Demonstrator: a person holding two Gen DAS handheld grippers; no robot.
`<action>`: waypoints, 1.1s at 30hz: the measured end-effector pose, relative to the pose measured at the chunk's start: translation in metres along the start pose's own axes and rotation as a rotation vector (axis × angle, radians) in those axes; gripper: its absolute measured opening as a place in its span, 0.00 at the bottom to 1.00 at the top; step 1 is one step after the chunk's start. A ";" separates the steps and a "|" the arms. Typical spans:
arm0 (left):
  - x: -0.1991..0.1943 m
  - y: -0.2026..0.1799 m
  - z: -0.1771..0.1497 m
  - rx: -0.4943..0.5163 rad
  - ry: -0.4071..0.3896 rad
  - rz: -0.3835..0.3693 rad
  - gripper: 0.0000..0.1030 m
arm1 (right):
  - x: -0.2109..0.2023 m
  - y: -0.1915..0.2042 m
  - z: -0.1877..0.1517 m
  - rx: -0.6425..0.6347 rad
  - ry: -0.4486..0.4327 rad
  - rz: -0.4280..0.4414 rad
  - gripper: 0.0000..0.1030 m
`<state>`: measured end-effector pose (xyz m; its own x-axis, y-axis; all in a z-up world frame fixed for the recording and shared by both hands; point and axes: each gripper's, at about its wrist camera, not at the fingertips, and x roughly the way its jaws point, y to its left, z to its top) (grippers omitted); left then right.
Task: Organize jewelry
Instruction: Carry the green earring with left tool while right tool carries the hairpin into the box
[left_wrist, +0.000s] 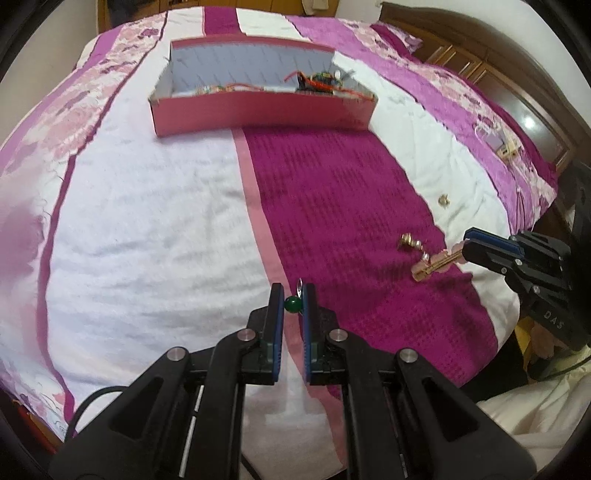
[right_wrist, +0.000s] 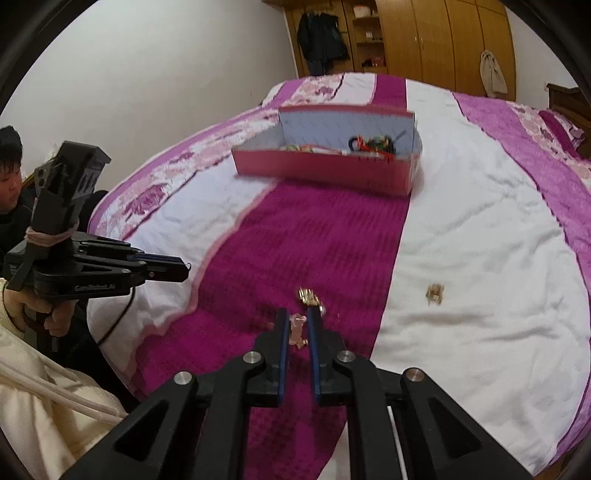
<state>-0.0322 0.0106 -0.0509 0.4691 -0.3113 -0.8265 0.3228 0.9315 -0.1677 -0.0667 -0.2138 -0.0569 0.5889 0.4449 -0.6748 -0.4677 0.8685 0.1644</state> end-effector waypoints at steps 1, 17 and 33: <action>-0.003 0.001 0.002 -0.001 -0.012 0.002 0.01 | -0.001 0.001 0.001 -0.003 -0.007 -0.001 0.11; -0.023 -0.008 0.041 -0.006 -0.224 0.038 0.01 | -0.017 0.012 0.037 -0.068 -0.185 -0.055 0.10; -0.029 -0.003 0.077 -0.054 -0.444 0.102 0.01 | -0.005 0.010 0.080 -0.028 -0.342 -0.106 0.10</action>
<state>0.0171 0.0026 0.0146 0.8072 -0.2566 -0.5317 0.2184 0.9665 -0.1348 -0.0216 -0.1895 0.0060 0.8197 0.4039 -0.4063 -0.4071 0.9096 0.0830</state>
